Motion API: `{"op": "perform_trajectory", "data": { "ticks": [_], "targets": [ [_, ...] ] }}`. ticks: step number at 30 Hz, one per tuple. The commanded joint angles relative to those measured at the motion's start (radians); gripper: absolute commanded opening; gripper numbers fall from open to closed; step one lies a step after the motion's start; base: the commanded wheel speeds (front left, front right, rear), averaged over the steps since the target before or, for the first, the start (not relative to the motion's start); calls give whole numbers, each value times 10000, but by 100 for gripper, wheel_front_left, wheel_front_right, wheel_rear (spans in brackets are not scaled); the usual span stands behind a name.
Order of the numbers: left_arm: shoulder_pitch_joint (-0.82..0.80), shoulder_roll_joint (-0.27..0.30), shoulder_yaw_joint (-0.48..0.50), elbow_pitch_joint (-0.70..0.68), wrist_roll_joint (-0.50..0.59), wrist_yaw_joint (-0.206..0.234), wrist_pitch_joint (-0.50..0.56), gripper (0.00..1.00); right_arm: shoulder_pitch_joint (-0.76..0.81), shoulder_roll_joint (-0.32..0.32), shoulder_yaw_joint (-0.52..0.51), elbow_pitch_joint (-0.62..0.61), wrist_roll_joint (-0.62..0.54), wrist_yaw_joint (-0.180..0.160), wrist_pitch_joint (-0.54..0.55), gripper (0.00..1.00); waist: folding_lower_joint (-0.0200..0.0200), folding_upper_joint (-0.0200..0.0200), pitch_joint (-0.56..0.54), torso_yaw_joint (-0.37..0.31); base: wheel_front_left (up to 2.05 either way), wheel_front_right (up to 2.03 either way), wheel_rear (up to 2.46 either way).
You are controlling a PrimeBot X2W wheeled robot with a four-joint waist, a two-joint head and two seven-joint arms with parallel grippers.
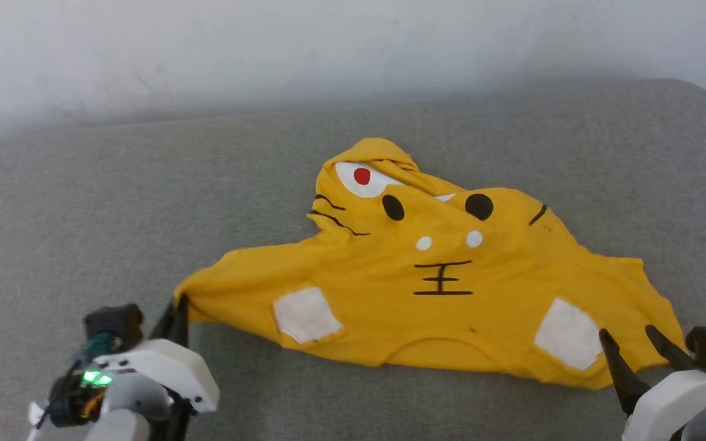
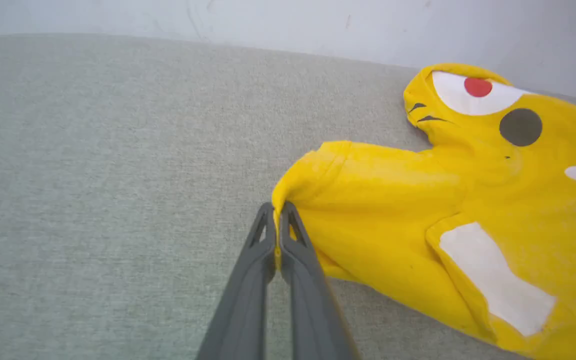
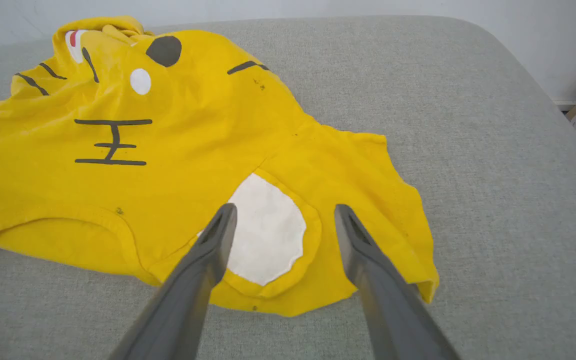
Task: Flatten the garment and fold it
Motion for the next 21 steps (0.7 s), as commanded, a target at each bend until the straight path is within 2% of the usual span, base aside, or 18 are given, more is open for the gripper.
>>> {"op": "perform_trajectory", "data": {
  "ticks": [1,5,8,15,21],
  "targets": [
    [110,83,147,-163,-25,121,-191,0,87,55,-37,19,-57,-21,77,100,0,0,-186,224,0,0,0],
    [286,234,672,-1065,42,511,-836,0,203,223,-387,25,-235,-21,566,100,0,0,-224,456,0,0,0],
    [398,285,833,-1583,43,663,-962,0,228,276,-890,248,-785,-21,1045,100,0,0,-178,600,0,0,0],
    [616,352,634,-2275,90,750,-645,0,-235,527,-1536,1057,-1379,-21,2137,100,0,0,34,847,0,0,0],
    [647,309,409,-2664,173,810,-496,0,-852,751,-2382,2078,-2168,-21,2341,100,0,0,227,1049,0,0,0]
  ]
}}
